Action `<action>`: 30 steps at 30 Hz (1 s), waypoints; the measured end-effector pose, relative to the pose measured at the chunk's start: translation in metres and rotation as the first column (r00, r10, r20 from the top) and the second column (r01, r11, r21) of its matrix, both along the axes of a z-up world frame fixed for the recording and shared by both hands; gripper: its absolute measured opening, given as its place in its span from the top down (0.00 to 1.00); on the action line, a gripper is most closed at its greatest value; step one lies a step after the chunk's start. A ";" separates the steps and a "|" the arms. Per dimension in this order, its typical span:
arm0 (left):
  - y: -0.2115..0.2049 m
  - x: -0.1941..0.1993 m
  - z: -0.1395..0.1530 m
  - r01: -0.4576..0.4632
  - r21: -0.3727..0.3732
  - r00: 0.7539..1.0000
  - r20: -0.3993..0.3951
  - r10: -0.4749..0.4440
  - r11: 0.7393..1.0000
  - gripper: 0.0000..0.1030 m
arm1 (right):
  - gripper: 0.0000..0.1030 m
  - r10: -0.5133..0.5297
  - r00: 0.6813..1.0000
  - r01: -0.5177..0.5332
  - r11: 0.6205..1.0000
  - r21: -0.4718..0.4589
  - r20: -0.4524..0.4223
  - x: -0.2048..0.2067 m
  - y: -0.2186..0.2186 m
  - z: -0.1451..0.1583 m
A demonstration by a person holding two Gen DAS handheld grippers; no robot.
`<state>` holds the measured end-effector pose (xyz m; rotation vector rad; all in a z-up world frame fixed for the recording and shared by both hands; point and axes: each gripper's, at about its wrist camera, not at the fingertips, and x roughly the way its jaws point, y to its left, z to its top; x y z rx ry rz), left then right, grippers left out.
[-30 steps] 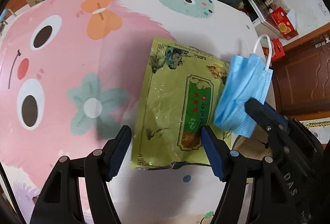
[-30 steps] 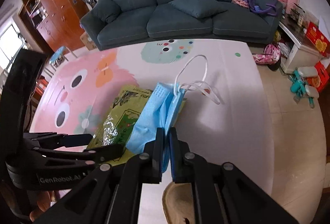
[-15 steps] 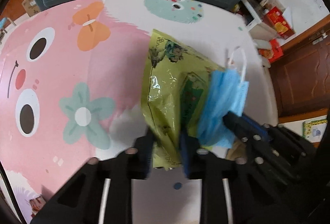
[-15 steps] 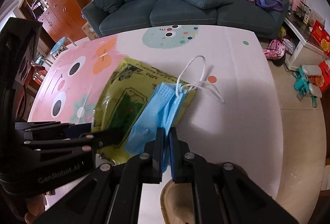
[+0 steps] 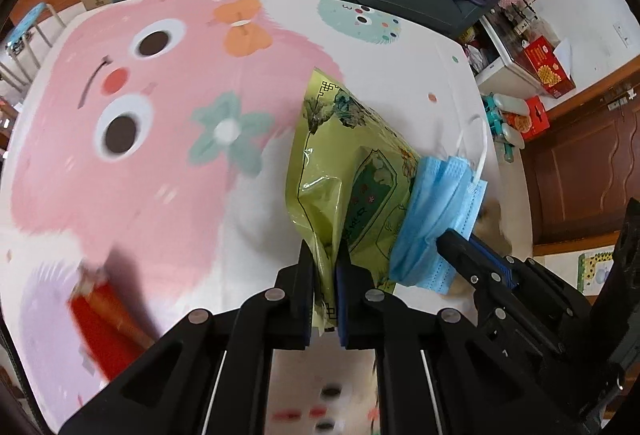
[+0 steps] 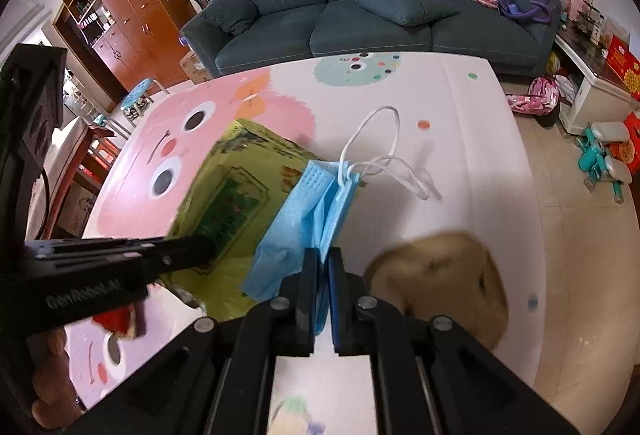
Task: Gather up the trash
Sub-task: 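Carry the green bag and blue mask with both tools over the black bin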
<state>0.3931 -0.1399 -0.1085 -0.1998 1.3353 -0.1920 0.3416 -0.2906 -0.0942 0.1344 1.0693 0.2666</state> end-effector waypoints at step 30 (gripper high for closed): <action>0.144 -0.385 0.054 0.331 0.072 0.943 0.011 -0.333 0.941 0.94 | 0.95 -0.162 0.980 0.173 0.981 0.089 -0.111 -0.367 0.117 0.016</action>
